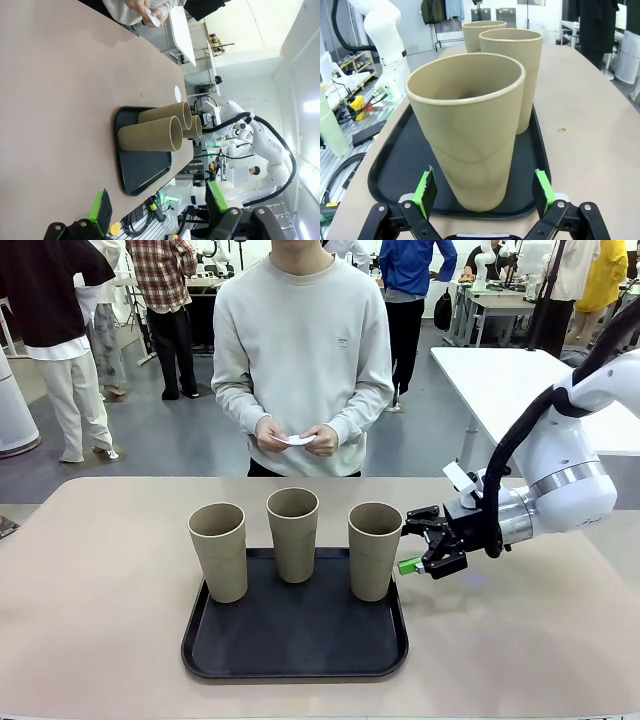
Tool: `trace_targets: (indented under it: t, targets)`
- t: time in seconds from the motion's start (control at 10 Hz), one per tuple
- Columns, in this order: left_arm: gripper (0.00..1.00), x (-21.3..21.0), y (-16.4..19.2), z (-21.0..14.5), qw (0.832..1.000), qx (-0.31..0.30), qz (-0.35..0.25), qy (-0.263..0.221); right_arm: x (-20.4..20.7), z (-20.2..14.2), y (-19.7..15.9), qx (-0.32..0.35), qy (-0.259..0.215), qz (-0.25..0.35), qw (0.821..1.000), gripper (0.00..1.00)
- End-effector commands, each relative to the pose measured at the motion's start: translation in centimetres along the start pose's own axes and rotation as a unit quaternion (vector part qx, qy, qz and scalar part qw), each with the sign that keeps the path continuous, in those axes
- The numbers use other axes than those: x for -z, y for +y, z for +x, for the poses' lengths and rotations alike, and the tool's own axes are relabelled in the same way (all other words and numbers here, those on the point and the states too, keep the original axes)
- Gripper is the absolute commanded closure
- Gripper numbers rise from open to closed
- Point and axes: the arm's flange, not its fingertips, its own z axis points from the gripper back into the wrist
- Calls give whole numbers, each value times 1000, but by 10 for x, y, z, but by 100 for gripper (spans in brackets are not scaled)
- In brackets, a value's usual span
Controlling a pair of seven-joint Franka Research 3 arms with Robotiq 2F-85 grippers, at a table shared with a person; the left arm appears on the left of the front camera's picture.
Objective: Place coasters on the table and set cups on them.
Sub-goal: Pick up one Reusable plastic cup and place it on a coaster set by the human.
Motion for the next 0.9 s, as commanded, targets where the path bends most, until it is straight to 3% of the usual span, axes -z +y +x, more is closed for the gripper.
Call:
trace_targets:
  t: [0.0, 0.8]
  targets:
    - [0, -1, 1, 0, 1000, 6, -4, -2, 6, 1, 1, 7, 5, 7, 1000, 0]
    - [0, -1, 1, 0, 1000, 6, -4, -2, 34, -3, -7, 7, 18, 36, 999, 0]
